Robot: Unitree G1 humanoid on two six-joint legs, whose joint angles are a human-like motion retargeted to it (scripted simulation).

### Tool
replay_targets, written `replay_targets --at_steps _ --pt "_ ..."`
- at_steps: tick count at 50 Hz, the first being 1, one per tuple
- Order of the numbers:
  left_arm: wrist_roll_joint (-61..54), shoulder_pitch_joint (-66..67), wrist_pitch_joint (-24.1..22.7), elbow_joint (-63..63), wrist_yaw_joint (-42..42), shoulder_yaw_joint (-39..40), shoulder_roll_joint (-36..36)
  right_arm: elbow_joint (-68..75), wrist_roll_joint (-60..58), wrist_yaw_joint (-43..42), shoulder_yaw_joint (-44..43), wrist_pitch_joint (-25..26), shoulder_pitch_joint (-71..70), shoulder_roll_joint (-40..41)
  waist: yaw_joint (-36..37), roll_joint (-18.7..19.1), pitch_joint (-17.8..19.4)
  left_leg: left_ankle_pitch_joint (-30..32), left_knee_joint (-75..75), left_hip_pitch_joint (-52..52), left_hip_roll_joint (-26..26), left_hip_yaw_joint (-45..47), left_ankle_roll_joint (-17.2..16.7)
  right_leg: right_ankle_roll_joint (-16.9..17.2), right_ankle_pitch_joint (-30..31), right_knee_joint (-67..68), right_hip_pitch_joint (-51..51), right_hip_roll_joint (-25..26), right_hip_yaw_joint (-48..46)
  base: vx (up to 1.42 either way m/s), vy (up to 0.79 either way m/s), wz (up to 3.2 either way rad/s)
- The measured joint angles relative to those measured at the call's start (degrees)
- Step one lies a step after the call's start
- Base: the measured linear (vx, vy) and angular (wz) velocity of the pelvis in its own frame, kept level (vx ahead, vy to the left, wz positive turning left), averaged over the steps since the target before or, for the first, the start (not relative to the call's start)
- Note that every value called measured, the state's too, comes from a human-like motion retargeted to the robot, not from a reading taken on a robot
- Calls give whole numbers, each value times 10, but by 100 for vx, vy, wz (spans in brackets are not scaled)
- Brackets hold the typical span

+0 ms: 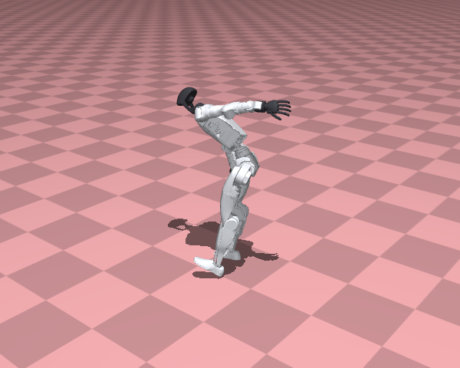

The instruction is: In place motions

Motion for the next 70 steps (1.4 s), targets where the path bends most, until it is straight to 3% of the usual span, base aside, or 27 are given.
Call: replay_targets --at_steps 5,10,18,24,30,44,55,63,70 --pt "59 -18 1 9 51 -7 18 -6 19 -4 11 3 -34 -50 67 44 0 15 0 -63 8 -10 2 -6 2 -1 -50 7 -9 -8 -8 36" --pt "188 -31 -6 19 171 -39 28 -18 30 -5 23 11 -72 -113 138 105 0 29 2 -133 18 -26 0 -11 5 -6 -104 17 -23 -3 -9 33" --pt "117 -86 15 60 169 -82 64 -37 60 7 -12 22 -83 -204 288 181 0 43 2 -216 23 -46 1 -19 10 -9 -174 28 -34 -3 -23 20" --pt "68 -149 14 69 204 -107 106 -46 66 20 -41 33 -82 -262 402 184 0 47 -2 -278 26 -42 2 -27 17 -14 -239 35 -26 1 -24 2" --pt "45 -200 2 74 218 -133 134 -62 74 13 -49 46 -98 -303 470 184 0 50 -1 -333 33 -43 5 -34 21 -16 -294 47 -16 3 -19 1" --pt "17 -243 -38 63 257 -162 160 -106 95 -27 11 54 -165 -359 500 184 0 48 3 -412 43 -60 11 -38 16 -11 -363 64 -17 5 -7 2" --pt "-94 -267 -55 73 195 -184 139 -100 132 143 40 60 -192 -340 490 184 0 46 2 -421 48 -80 12 -44 10 -9 -365 72 -25 6 -5 3" --pt "-83 -298 -76 62 172 -238 104 -109 126 117 50 38 -162 -326 471 184 0 42 9 -395 55 -92 4 -48 6 -8 -331 75 -38 0 -8 0" --pt "-83 -325 -86 40 163 -281 70 -106 134 76 0 23 -69 -288 429 184 0 38 25 -338 63 -103 -2 -44 -2 -1 -263 75 -52 -4 -14 6"
